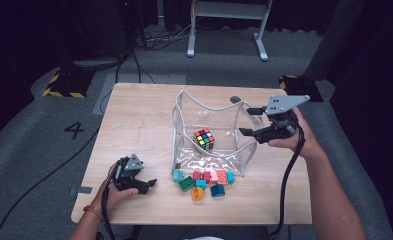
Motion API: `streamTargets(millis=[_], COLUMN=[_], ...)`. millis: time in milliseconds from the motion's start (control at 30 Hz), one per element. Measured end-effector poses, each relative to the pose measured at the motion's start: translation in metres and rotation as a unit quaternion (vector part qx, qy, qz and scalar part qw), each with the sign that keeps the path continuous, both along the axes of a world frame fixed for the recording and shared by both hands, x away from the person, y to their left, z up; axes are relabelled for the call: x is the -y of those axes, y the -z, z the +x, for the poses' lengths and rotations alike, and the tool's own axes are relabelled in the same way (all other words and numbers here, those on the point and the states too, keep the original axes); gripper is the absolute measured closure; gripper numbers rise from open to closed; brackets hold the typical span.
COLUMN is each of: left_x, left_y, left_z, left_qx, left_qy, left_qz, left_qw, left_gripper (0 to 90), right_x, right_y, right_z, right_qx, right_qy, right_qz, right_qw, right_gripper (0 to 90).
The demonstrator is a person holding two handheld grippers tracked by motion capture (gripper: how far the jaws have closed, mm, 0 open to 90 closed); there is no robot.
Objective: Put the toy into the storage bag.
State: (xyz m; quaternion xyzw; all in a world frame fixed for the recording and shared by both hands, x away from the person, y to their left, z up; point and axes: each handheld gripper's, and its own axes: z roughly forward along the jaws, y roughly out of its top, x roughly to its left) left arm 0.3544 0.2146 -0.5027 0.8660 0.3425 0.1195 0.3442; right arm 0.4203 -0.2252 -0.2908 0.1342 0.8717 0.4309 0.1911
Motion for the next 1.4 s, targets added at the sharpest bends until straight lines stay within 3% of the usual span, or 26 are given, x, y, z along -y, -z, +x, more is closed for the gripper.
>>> streamTargets(millis=[200, 367, 667, 833, 967, 1400], left_x=[0.000, 0.000, 0.000, 0.000, 0.000, 0.000], left_y=[0.000, 0.000, 0.000, 0.000, 0.000, 0.000], left_z=[0.000, 0.000, 0.000, 0.000, 0.000, -0.001], left_qx=[0.000, 0.000, 0.000, 0.000, 0.001, -0.004], left_qy=[0.000, 0.000, 0.000, 0.000, -0.001, -0.002], left_qz=[0.000, 0.000, 0.000, 0.000, 0.001, -0.005], left_qw=[1.0000, 1.0000, 1.0000, 1.0000, 1.0000, 1.0000], left_gripper=[13.7, 13.7, 13.7, 13.7, 13.7, 13.9], right_x=[0.019, 0.035, 0.063, 0.070, 0.071, 0.061], right_y=[0.003, 0.009, 0.024, 0.040, 0.057, 0.136], right_z=[-0.018, -0.031, -0.049, -0.055, -0.057, -0.060], right_qx=[0.018, 0.035, 0.037, 0.018, 0.009, -0.058], right_qy=[0.018, 0.026, 0.045, 0.060, 0.062, 0.065], right_qz=[0.027, 0.031, 0.051, 0.061, 0.053, 0.016], right_qw=[0.9993, 0.9986, 0.9970, 0.9962, 0.9966, 0.9960], right_gripper=[29.9, 30.0, 29.7, 29.8, 30.2, 34.6])
